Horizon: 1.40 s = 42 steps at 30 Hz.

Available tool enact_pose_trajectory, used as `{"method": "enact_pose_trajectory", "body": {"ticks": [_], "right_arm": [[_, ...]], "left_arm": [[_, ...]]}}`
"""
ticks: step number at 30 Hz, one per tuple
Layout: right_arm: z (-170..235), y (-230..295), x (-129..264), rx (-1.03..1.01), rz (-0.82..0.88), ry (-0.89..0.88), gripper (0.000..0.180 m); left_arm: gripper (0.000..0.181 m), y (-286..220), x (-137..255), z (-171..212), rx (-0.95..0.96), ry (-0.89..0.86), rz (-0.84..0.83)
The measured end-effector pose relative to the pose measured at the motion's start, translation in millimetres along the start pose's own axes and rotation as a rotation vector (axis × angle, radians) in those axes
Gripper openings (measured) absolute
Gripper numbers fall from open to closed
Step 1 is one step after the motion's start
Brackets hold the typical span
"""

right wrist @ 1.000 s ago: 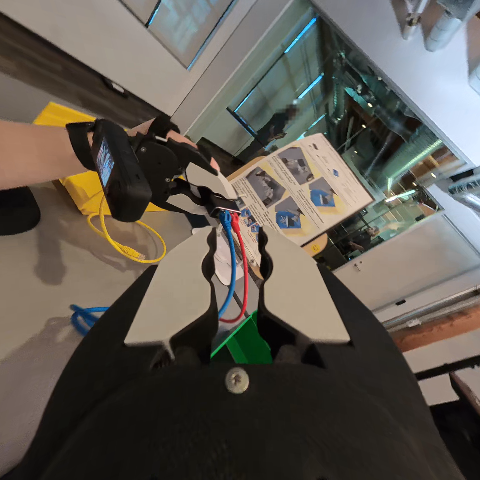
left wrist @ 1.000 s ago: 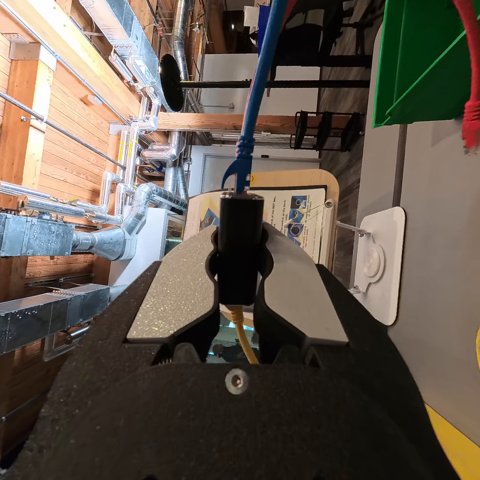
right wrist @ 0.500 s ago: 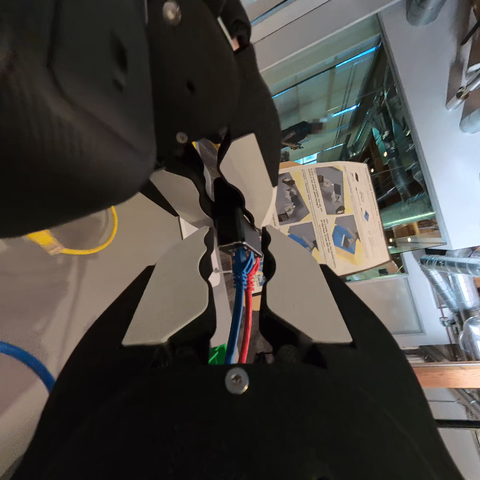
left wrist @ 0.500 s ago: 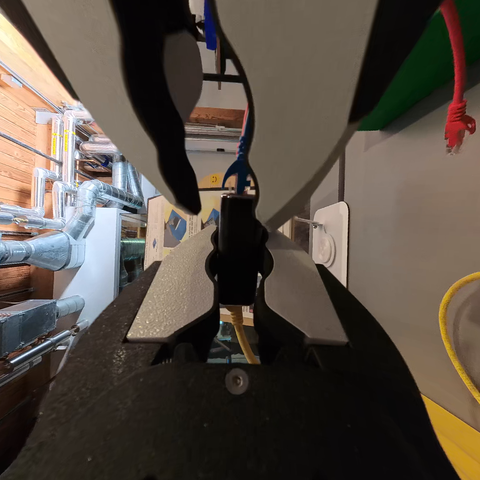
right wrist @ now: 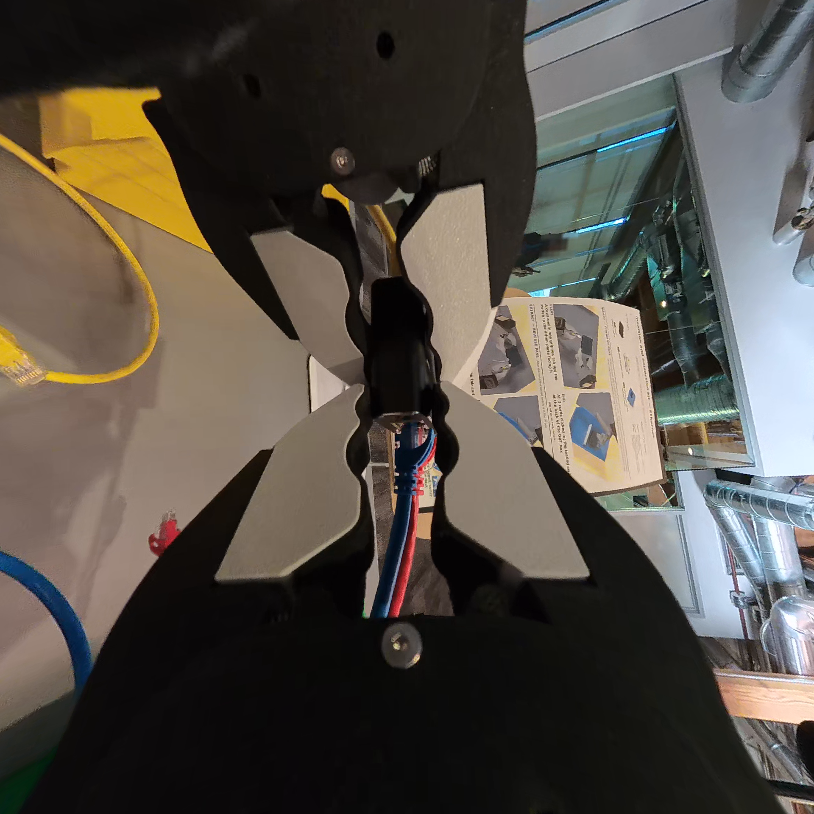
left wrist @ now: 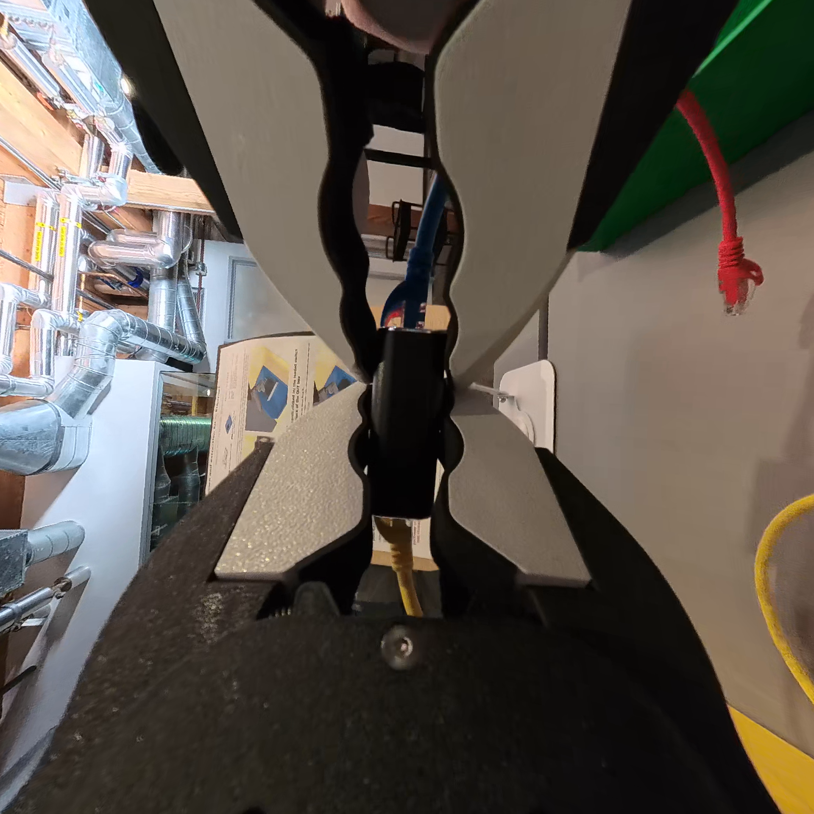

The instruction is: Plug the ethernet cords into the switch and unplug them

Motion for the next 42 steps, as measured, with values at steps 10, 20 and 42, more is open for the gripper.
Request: {"method": "enact_pose_trajectory", "body": {"ticks": [10,20,42], "right_arm": [[-5.7,-14.5,28.6,0.065,0.015,-0.042,0.026],[2.0,-8.4,7.1,0.244,0.083,0.149,0.027],[16.6,-104.7,32.5,-0.1,0.125,0.181,0.025]], "left_arm": [[0.025,17.9,16.6,-1.1,0.05,-0.159,-0.082],[0.025,9.2,9.5,0.8,0.054,-0.066,-0.024],[0.037,102.7,127.9,48.4,0.606,-0.408,-0.162]]}}
Point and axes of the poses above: each gripper's, where its closed fingertips meet, x back along the fingers, z out of its underside, y = z × x across the jaws, the point moved 1 cm from there along x, back along the fingers
